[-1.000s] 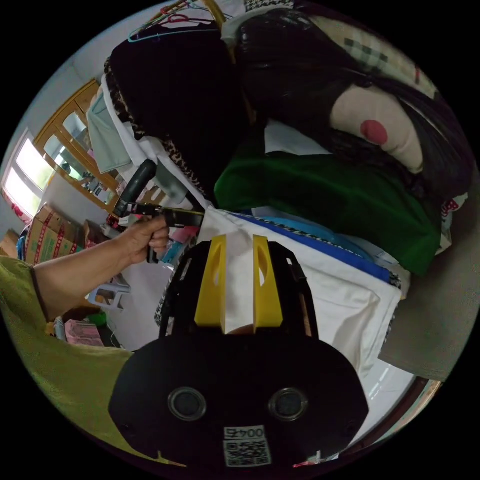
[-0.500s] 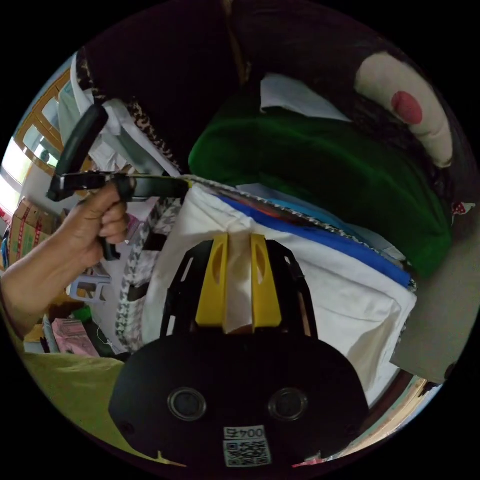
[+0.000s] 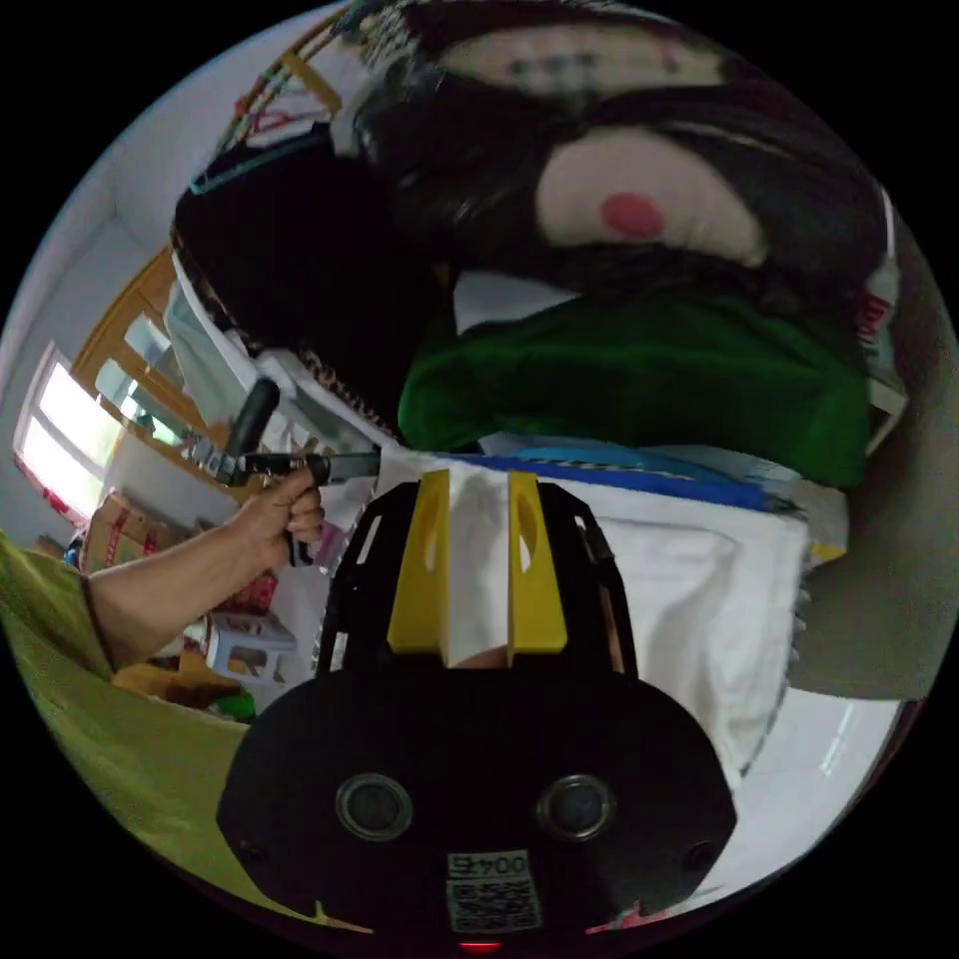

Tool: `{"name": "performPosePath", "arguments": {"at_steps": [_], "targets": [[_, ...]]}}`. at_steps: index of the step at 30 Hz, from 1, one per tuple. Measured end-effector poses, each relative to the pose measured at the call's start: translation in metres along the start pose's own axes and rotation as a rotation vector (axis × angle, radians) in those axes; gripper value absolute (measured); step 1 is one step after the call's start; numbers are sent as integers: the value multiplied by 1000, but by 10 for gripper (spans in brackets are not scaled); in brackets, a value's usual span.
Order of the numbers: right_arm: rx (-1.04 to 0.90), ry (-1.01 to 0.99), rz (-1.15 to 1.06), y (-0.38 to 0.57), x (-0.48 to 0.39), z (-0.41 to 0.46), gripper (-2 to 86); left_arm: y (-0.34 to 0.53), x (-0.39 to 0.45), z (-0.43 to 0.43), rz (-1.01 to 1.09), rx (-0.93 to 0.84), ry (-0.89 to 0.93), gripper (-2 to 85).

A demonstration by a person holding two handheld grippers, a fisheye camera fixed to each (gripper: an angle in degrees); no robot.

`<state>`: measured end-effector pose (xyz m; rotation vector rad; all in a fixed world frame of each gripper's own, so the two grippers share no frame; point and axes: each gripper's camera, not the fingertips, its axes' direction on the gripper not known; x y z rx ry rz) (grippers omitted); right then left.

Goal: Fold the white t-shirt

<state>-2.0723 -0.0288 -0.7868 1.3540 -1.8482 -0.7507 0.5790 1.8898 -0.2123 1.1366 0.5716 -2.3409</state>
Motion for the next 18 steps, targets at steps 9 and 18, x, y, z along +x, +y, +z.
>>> {"name": "performPosePath", "arguments": {"at_steps": [9, 18], "targets": [[-9, 217, 322, -20, 149, -117, 80, 56, -2, -36, -115, 171, 71, 13], [-214, 214, 305, -98, 176, -117, 59, 18, 241, 66, 439, 50, 136, 30]]}}
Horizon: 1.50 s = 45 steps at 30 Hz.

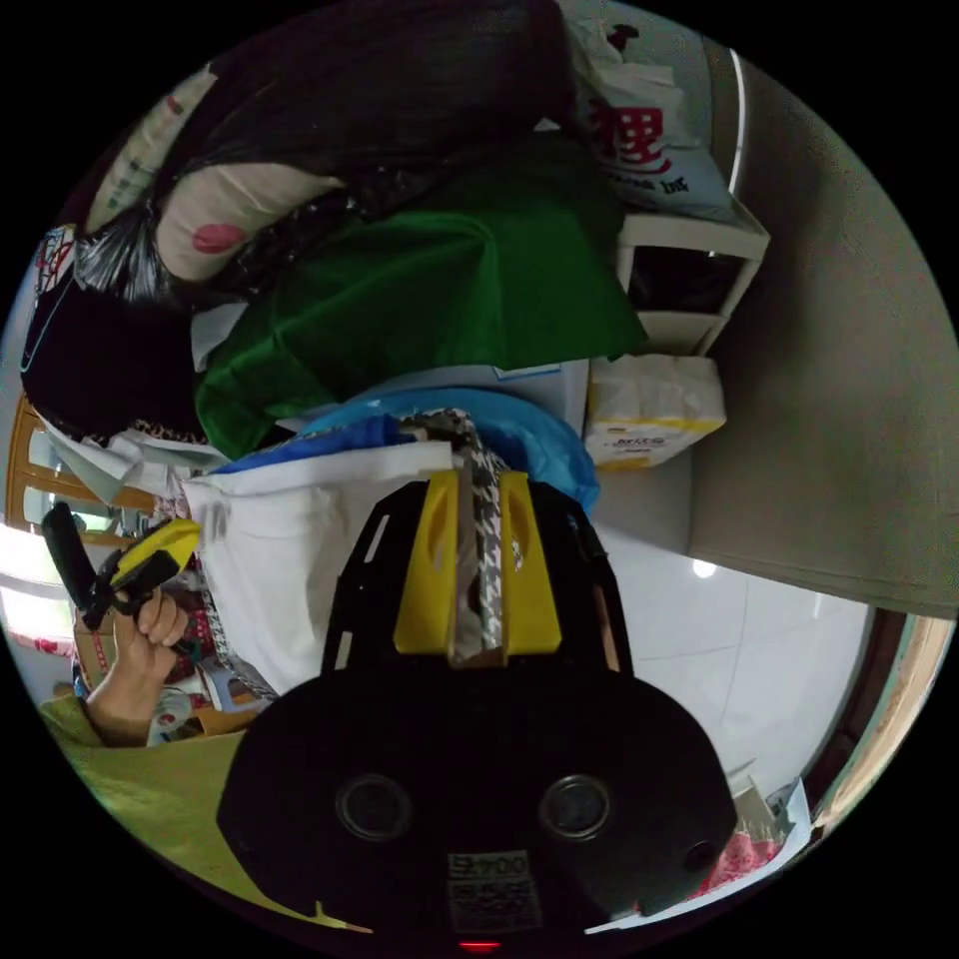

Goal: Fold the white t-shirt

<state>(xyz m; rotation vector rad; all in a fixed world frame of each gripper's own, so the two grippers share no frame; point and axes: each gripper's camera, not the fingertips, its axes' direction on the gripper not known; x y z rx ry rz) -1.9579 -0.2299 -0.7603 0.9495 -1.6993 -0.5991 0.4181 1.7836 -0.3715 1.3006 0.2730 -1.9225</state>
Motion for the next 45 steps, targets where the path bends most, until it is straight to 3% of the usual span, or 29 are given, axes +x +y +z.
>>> {"name": "performPosePath", "arguments": {"at_steps": [4, 7, 13, 16, 19, 22, 25, 29, 37, 40, 45], "targets": [[-34, -11, -52, -23, -5, -24, 3, -48, 26, 77, 60, -111, 7, 47], [4, -28, -79, -30, -14, -61, -5, -65, 37, 131, 81, -227, -110, 38], [15, -104, -82, -47, -11, -121, -6, -81, -2, 175, -78, -222, -40, 19], [117, -62, -115, -37, -22, -180, -7, -92, -3, 185, -65, -248, -50, 16], [240, -146, -183, -1, -49, -244, -7, -96, -9, 193, -65, -232, -46, 14], [154, -108, -249, 18, -84, -258, -7, -99, -20, 203, -96, -211, -31, 12], [54, -78, -160, 7, -80, -263, -7, -106, -28, 213, -97, -217, -29, 12], [229, -317, -101, 11, -70, -370, -7, -115, -42, 215, -80, -201, 22, 9], [535, -458, 207, 150, -66, -557, -7, -89, -30, 155, 46, -148, 326, 5], [696, -417, 397, 237, -89, -615, -7, -59, -2, 180, 129, -293, 474, 5], [892, -215, 742, 367, -165, -681, -7, 16, 89, 273, 349, -693, 715, 4]]}}
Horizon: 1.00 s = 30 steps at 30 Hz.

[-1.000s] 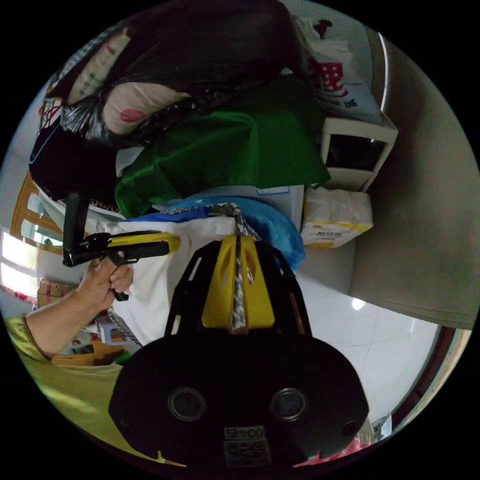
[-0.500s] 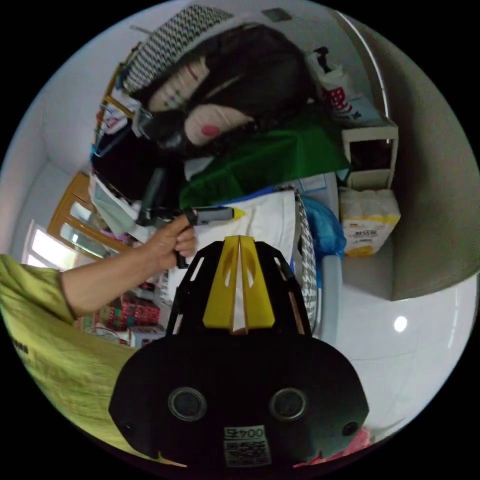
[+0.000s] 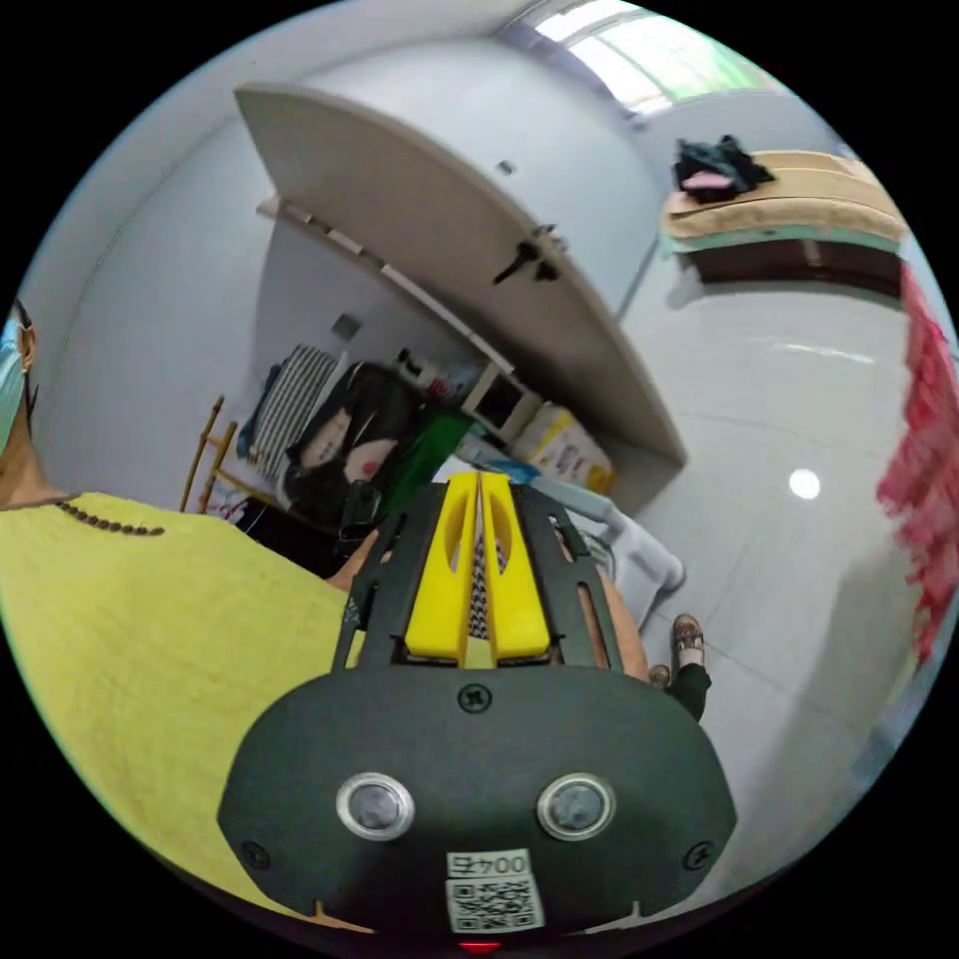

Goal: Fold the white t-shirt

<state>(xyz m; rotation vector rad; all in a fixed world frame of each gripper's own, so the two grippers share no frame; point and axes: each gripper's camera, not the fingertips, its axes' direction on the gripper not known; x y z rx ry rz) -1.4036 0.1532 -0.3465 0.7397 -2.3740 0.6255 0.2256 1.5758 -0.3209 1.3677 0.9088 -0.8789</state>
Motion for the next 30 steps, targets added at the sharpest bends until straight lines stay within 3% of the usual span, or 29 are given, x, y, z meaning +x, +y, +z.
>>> {"name": "performPosePath", "arguments": {"at_steps": [4, 7, 9, 14, 21, 26, 30], "targets": [[154, 150, 147, 44, -29, -89, -7, -18, 21, 90, 125, -237, 21, 3], [269, 184, 194, 61, -49, -139, -7, -25, 43, 150, 224, -355, 163, 2], [308, 201, 212, 69, -59, -167, -7, -28, 60, 187, 324, -400, 81, 2], [286, 245, 128, 84, -81, -232, -7, -1, 42, 219, 334, -329, -40, 1], [96, 75, 94, 69, -65, -272, -7, 110, -29, 248, 62, -207, -31, 2], [-71, -77, 28, 38, -62, -261, -2, 177, -90, 206, -117, 6, -123, 3], [-182, -131, -35, 27, -73, -239, 26, 228, -122, 162, -149, 155, -333, 8]]}}
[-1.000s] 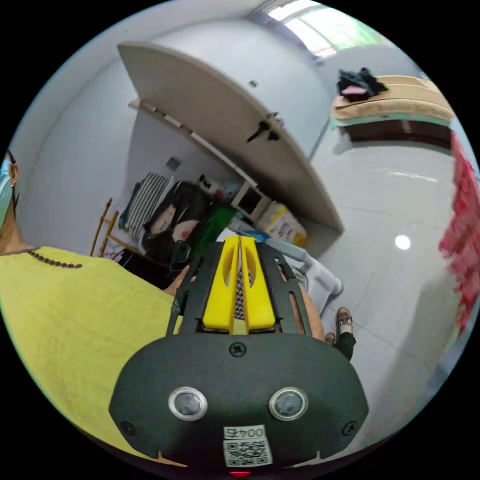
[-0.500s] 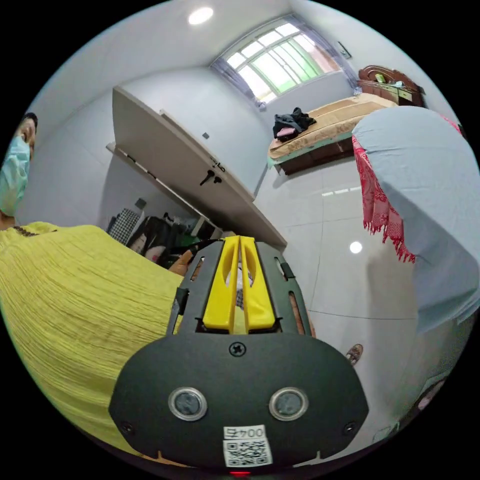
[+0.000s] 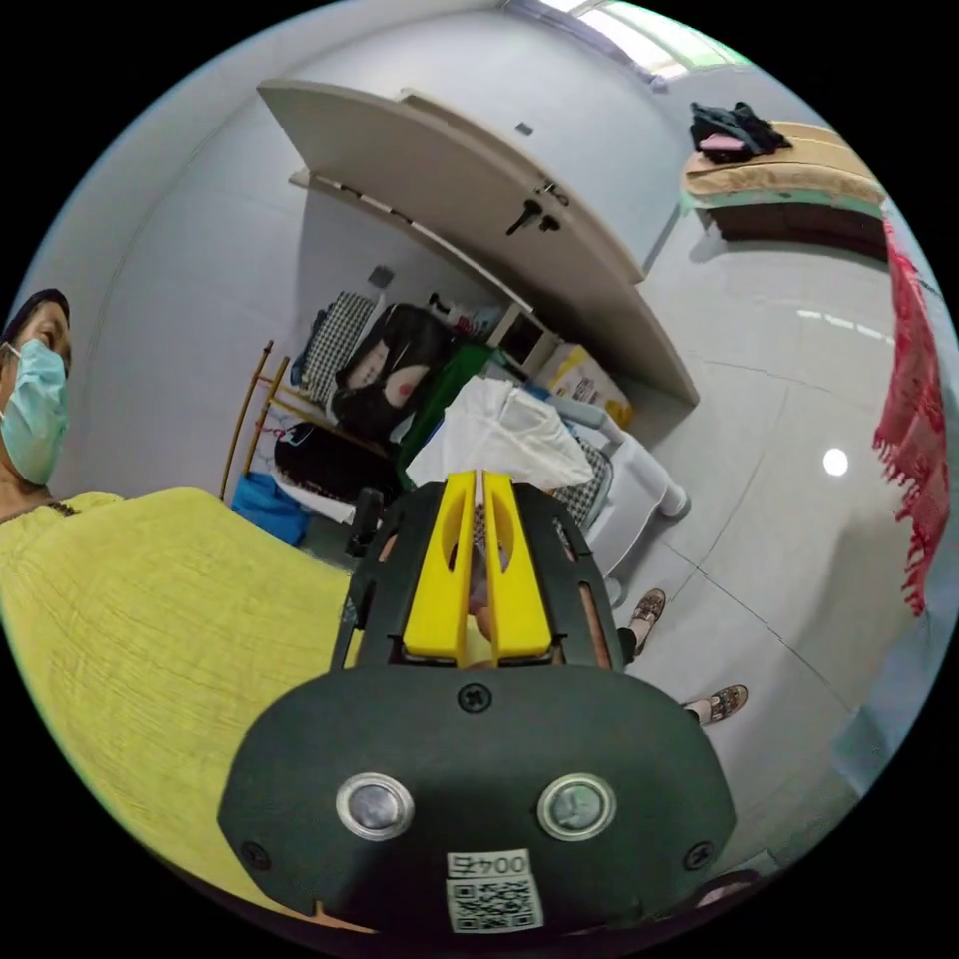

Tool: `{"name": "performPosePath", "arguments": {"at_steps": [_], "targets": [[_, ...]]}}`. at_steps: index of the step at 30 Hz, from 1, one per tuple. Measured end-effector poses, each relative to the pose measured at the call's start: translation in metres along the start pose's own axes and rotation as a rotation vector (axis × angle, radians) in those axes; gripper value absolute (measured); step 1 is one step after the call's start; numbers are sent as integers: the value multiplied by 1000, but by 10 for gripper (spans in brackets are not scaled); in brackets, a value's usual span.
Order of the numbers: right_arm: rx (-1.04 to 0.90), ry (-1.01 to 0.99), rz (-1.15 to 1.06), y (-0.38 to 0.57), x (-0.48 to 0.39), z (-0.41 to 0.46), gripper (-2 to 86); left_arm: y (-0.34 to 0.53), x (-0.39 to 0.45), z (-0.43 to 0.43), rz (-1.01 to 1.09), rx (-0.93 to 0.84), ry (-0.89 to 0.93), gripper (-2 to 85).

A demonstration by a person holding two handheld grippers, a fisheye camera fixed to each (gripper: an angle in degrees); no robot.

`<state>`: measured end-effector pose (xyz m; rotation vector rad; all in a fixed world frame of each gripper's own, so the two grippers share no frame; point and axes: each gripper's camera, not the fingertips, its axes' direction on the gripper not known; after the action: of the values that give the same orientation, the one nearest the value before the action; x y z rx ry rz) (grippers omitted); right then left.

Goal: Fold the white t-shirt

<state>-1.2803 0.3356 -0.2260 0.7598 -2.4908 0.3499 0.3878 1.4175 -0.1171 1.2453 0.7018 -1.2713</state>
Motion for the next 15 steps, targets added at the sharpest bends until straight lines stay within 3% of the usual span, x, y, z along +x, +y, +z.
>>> {"name": "performPosePath", "arguments": {"at_steps": [4, 7, 10, 15], "targets": [[-87, -37, -37, -16, -6, 32, 48, -5, -21, -20, 63, 58, -152, 19], [-110, -40, -60, -28, -10, 56, 50, -40, -21, -14, 221, 41, -267, 33], [-120, -58, -60, -38, -9, 78, 49, -88, -2, 24, 477, -63, -383, 57], [-125, -26, -61, -40, 4, 106, 67, -156, 31, 144, 926, -416, -561, 104]]}}
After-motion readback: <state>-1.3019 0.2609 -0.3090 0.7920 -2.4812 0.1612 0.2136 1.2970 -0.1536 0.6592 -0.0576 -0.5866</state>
